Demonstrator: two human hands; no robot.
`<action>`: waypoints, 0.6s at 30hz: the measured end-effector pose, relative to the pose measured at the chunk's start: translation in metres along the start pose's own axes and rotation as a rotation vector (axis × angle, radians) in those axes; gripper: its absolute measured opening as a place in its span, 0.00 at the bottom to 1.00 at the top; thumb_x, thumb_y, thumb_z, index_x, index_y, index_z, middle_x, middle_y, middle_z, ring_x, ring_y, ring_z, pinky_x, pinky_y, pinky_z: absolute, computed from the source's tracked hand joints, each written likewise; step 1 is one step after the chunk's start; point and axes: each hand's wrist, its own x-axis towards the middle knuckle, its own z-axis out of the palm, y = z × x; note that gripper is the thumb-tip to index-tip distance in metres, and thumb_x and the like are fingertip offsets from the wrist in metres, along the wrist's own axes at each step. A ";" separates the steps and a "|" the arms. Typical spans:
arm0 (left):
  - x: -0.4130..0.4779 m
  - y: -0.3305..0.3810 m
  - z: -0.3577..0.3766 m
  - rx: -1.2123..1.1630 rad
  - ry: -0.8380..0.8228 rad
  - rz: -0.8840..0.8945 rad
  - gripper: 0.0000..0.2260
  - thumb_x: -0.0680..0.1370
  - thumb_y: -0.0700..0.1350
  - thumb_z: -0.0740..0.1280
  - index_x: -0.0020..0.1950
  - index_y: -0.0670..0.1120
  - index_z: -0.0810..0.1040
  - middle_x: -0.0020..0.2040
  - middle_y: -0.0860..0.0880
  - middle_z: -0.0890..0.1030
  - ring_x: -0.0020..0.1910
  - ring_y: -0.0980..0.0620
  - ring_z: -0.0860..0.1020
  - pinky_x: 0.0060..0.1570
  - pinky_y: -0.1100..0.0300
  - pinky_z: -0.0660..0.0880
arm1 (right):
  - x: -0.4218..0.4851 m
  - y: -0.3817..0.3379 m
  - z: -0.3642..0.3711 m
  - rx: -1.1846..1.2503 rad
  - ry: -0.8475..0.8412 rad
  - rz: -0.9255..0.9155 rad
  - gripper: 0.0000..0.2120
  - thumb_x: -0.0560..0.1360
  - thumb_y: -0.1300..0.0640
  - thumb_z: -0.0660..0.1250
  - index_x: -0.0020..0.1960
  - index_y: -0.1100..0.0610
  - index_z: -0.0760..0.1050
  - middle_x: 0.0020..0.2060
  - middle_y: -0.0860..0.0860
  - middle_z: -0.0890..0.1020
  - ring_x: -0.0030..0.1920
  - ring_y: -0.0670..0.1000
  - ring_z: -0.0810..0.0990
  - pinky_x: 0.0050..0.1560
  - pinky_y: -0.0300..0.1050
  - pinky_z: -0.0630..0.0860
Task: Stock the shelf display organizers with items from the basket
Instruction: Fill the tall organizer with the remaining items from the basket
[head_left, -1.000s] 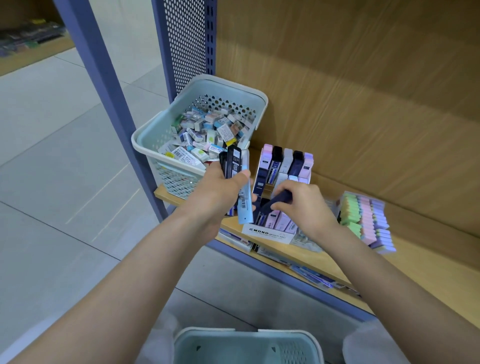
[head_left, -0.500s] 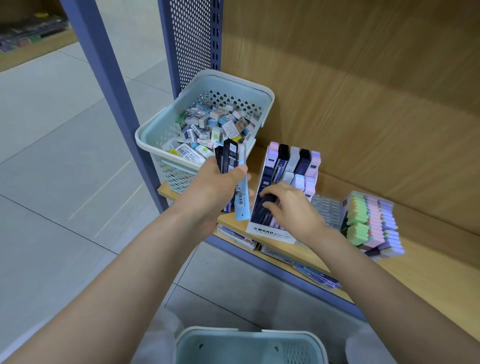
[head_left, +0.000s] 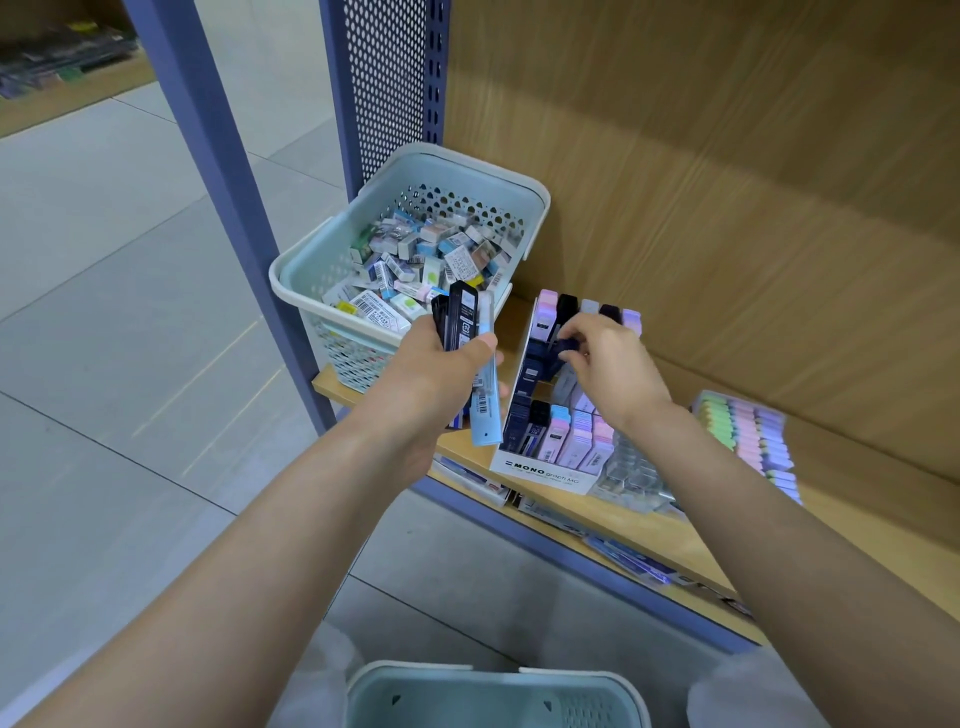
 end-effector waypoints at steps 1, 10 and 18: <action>0.000 0.000 0.000 0.000 -0.001 0.002 0.06 0.80 0.45 0.62 0.57 0.48 0.68 0.45 0.50 0.79 0.44 0.49 0.81 0.46 0.56 0.77 | 0.003 0.000 0.003 -0.030 -0.023 -0.008 0.10 0.78 0.63 0.63 0.59 0.59 0.74 0.53 0.56 0.77 0.49 0.55 0.78 0.51 0.51 0.76; 0.000 0.001 -0.003 0.000 -0.014 0.010 0.07 0.81 0.45 0.61 0.58 0.48 0.68 0.46 0.50 0.79 0.43 0.49 0.81 0.46 0.54 0.77 | 0.017 -0.001 0.005 -0.128 -0.054 0.024 0.12 0.78 0.66 0.61 0.59 0.60 0.75 0.53 0.56 0.80 0.51 0.53 0.79 0.47 0.47 0.76; 0.000 0.000 -0.002 -0.001 -0.029 0.002 0.06 0.81 0.45 0.61 0.56 0.48 0.68 0.47 0.49 0.79 0.40 0.51 0.80 0.35 0.60 0.78 | 0.010 0.002 0.009 -0.102 -0.091 0.018 0.12 0.77 0.63 0.63 0.60 0.60 0.75 0.54 0.57 0.79 0.52 0.57 0.79 0.52 0.51 0.77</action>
